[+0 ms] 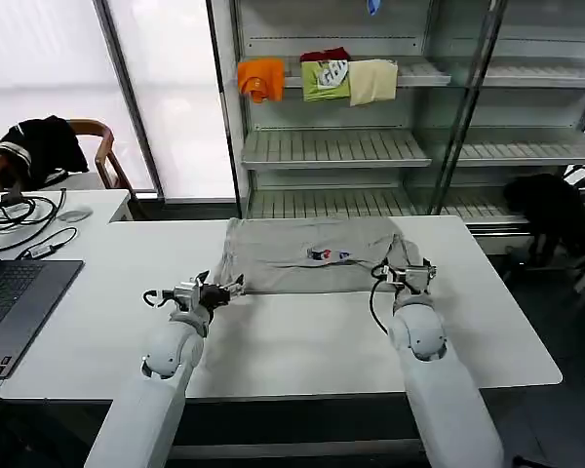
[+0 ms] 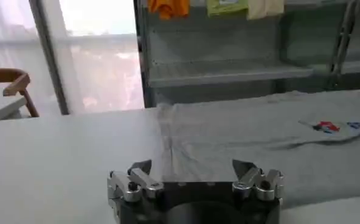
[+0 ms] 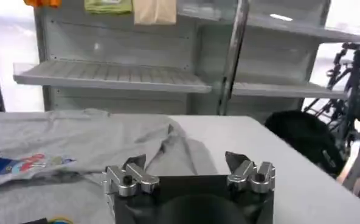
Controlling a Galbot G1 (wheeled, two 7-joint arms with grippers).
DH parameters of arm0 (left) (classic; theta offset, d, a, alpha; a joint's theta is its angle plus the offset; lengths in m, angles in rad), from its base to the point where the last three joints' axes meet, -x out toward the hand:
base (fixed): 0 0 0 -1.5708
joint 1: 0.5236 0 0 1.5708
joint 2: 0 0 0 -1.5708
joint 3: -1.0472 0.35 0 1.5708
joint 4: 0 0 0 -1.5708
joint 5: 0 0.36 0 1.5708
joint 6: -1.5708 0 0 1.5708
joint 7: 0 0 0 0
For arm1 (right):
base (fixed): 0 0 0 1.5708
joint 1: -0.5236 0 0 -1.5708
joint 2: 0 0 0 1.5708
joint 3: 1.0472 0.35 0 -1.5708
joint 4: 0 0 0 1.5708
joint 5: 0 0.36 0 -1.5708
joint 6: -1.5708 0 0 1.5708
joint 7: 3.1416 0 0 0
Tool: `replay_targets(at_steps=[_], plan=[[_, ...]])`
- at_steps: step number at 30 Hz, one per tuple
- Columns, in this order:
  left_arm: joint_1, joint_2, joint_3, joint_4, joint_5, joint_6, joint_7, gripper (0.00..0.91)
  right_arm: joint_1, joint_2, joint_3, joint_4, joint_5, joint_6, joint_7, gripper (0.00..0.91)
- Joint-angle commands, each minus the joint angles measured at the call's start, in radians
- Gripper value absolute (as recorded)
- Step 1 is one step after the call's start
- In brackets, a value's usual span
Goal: Fold and organize the clothes.
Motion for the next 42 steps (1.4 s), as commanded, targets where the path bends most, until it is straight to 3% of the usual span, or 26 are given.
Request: replay_targets(at_steps=[1, 19, 27, 31, 33, 34, 36, 38, 42], plan=[[0.030, 0.000, -0.001, -0.028, 0.007, 0.004, -0.008, 0.907, -0.057, -0.063, 0.005, 0.062, 0.047, -0.004, 0.013, 0.907], [0.012, -0.002, -0.007, 0.004, -0.025, 0.024, -0.034, 0.907, -0.075, -0.097, -0.001, 0.041, 0.099, -0.005, 0.016, 0.907], [0.027, -0.001, 0.002, -0.002, -0.025, 0.025, -0.036, 0.615, -0.084, -0.079, -0.004, 0.033, 0.113, -0.004, 0.015, 0.907], [0.041, -0.002, 0.007, 0.002, -0.024, 0.025, -0.036, 0.383, -0.088, -0.078, -0.006, 0.019, 0.128, -0.004, 0.014, 0.907], [0.047, -0.002, 0.009, 0.004, -0.022, 0.025, -0.036, 0.222, -0.093, -0.076, -0.009, 0.015, 0.134, -0.004, 0.014, 0.907], [0.051, -0.003, 0.011, 0.004, -0.022, 0.024, -0.036, 0.191, -0.096, -0.075, -0.010, 0.013, 0.134, -0.003, 0.014, 0.907], [0.054, -0.003, 0.011, 0.005, -0.020, 0.024, -0.036, 0.121, -0.098, -0.070, -0.010, 0.005, 0.141, -0.003, 0.015, 0.756], [0.055, -0.003, 0.013, 0.004, -0.021, 0.024, -0.036, 0.060, -0.097, -0.069, -0.010, -0.004, 0.155, -0.003, 0.014, 0.534], [0.054, -0.003, 0.016, 0.003, -0.021, 0.025, -0.036, 0.040, -0.091, -0.063, -0.009, -0.018, 0.169, -0.002, 0.008, 0.232]])
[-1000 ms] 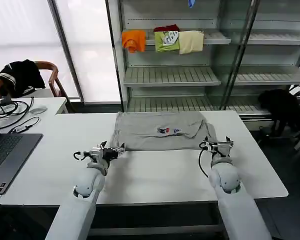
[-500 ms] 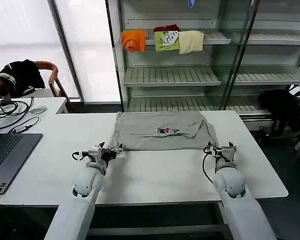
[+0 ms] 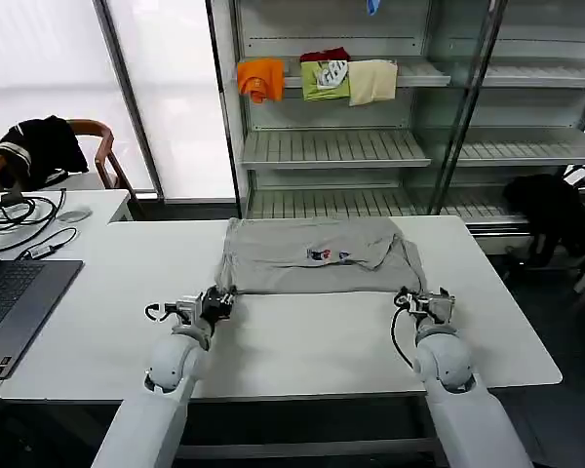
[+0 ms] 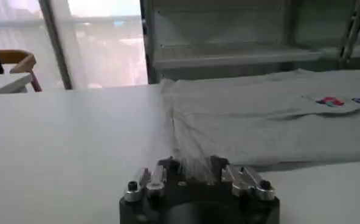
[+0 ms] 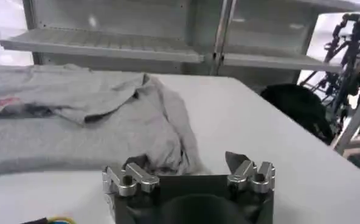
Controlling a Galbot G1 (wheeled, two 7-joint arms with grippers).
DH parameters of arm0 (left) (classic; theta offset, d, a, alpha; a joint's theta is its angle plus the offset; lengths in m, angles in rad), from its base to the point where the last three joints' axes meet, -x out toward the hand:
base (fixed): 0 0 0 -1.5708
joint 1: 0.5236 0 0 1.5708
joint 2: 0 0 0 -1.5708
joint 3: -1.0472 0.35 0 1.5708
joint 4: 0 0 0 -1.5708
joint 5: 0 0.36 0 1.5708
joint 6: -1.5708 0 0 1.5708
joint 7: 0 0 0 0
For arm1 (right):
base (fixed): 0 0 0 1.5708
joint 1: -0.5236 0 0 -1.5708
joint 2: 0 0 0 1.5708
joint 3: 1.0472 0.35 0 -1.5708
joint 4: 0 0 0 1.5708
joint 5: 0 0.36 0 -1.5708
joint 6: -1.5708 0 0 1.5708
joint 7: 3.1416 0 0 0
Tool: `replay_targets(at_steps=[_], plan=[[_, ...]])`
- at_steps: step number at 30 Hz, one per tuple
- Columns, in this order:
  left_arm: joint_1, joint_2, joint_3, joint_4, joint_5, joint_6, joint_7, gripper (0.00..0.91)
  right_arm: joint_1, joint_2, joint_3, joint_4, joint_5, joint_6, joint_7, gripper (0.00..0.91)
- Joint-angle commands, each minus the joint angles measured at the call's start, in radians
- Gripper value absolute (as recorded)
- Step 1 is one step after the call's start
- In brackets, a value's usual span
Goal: Fold and organize the clothes.
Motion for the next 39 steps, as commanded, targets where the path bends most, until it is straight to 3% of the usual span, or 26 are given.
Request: replay_targets(at_steps=[1, 2, 14, 22, 39], plan=[[0.008, 0.001, 0.004, 0.002, -0.001, 0.003, -0.002, 0.030, -0.001, 0.006, 0.002, -0.019, 0.028, -0.003, -0.004, 0.111], [0.008, 0.002, 0.005, 0.001, -0.002, 0.003, -0.002, 0.020, -0.002, 0.008, 0.002, -0.017, 0.028, -0.003, -0.004, 0.000], [0.015, 0.006, 0.001, -0.011, -0.011, 0.003, -0.004, 0.020, -0.023, 0.000, 0.013, 0.041, 0.029, -0.002, -0.003, 0.000], [0.070, 0.027, -0.006, -0.114, -0.011, 0.003, -0.003, 0.020, -0.055, -0.013, 0.025, 0.130, 0.035, -0.002, 0.001, 0.000], [0.399, 0.090, -0.130, -0.507, -0.033, -0.002, -0.010, 0.020, -0.318, -0.020, 0.075, 0.459, 0.057, -0.001, 0.055, 0.000]])
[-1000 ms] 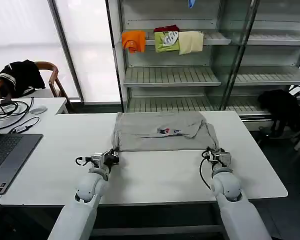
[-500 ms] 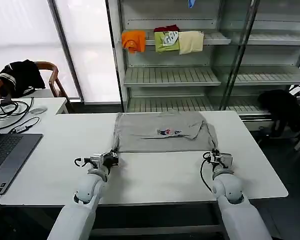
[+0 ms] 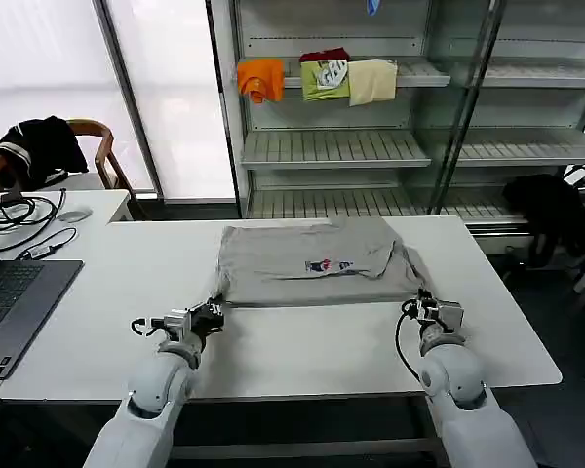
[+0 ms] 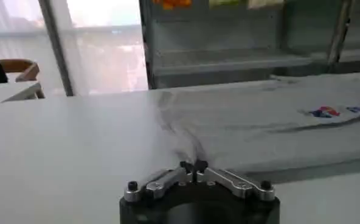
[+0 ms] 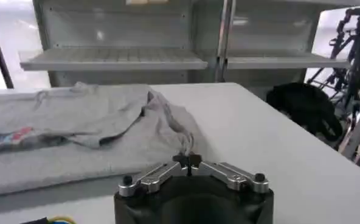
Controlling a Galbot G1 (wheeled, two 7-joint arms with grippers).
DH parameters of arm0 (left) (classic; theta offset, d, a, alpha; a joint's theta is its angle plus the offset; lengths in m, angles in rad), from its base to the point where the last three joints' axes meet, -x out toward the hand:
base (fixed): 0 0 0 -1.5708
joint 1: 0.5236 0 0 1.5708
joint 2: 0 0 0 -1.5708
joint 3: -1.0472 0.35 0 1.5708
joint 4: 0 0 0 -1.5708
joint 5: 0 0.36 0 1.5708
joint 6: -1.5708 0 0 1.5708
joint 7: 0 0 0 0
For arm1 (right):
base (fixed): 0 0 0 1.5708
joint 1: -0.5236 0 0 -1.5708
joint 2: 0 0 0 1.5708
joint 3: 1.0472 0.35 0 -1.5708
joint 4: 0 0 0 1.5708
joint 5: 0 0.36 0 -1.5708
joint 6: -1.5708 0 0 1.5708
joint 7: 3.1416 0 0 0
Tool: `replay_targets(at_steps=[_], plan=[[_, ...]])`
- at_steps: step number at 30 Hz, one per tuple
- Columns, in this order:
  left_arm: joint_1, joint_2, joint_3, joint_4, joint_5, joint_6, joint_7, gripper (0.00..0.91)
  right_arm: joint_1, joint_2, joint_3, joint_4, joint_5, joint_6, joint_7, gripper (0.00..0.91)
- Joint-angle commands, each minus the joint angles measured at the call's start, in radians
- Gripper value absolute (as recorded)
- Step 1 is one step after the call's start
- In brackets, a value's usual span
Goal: Fold and organize the clothes.
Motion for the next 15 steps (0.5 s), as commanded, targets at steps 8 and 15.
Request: replay_targets(at_steps=[8, 15], plan=[[0.453, 0.054, -0.151, -0.403, -0.008, -0.025, -0.002, 0.020, -0.367, 0.014, 0.080, 0.318, -0.006, 0.003, 0.033, 0.000], [0.532, 0.035, -0.178, -0.417, 0.020, -0.054, 0.005, 0.020, -0.471, 0.032, 0.073, 0.352, -0.041, 0.013, 0.064, 0.000]])
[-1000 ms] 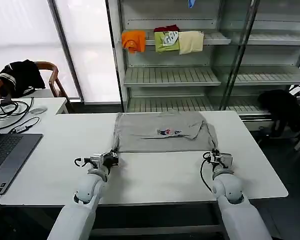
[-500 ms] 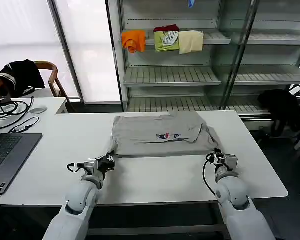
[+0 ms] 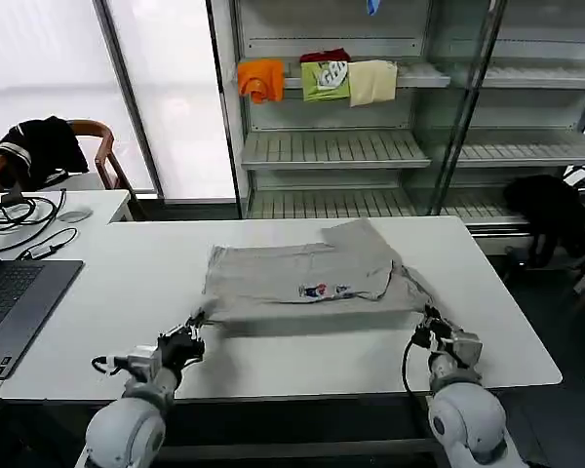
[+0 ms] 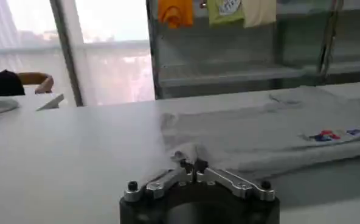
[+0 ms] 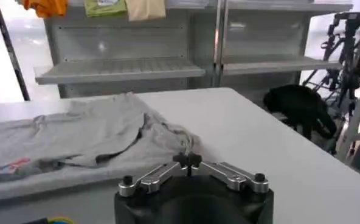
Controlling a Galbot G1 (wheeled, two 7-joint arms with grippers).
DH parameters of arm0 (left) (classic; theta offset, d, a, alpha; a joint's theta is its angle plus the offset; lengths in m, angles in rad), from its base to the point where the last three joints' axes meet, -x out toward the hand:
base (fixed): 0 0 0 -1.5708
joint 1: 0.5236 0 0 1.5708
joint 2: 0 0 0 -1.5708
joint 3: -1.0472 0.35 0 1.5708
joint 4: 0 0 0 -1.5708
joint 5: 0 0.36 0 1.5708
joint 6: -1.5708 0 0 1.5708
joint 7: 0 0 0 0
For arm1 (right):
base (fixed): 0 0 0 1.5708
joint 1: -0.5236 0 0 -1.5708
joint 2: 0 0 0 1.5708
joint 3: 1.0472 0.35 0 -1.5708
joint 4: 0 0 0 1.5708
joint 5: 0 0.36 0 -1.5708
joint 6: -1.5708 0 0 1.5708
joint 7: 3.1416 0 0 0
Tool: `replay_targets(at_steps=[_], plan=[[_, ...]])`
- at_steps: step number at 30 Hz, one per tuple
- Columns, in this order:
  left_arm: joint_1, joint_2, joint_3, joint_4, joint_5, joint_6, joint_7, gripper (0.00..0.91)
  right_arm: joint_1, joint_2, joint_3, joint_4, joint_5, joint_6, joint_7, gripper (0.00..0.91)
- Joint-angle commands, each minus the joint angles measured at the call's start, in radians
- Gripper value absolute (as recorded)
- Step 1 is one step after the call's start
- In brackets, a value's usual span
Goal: Fold and organize the clothes.
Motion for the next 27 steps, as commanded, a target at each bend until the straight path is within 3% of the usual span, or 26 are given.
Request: replay_targets(at_steps=[1, 6, 16, 17, 18, 19, 20, 21, 27], plan=[[0.235, -0.006, -0.064, -0.128, 0.029, -0.037, 0.007, 0.020, -0.206, 0.019, 0.016, 0.118, -0.028, 0.012, 0.025, 0.000], [0.266, -0.025, -0.071, -0.090, 0.054, -0.070, 0.015, 0.020, -0.244, 0.034, -0.011, 0.112, -0.078, 0.039, 0.027, 0.000], [0.294, -0.043, -0.074, -0.083, 0.071, -0.101, 0.020, 0.020, -0.256, 0.032, -0.020, 0.099, -0.087, 0.050, 0.025, 0.000], [0.291, -0.045, -0.074, -0.080, 0.074, -0.101, 0.021, 0.020, -0.259, 0.031, -0.023, 0.101, -0.088, 0.050, 0.025, 0.060], [0.285, -0.046, -0.074, -0.079, 0.076, -0.100, 0.022, 0.030, -0.264, 0.030, -0.027, 0.105, -0.089, 0.052, 0.024, 0.595], [0.280, -0.048, -0.075, -0.078, 0.075, -0.099, 0.021, 0.131, -0.271, 0.030, -0.032, 0.111, -0.092, 0.055, 0.024, 0.907], [0.275, -0.050, -0.077, -0.079, 0.075, -0.098, 0.021, 0.403, -0.276, 0.031, -0.034, 0.114, -0.096, 0.056, 0.024, 0.907], [0.273, -0.050, -0.076, -0.083, 0.074, -0.098, 0.020, 0.907, -0.280, 0.032, -0.037, 0.118, -0.099, 0.059, 0.027, 0.907], [0.272, -0.053, -0.069, -0.134, 0.071, -0.080, 0.018, 0.907, -0.313, 0.030, -0.035, 0.166, -0.102, 0.080, 0.042, 0.907]])
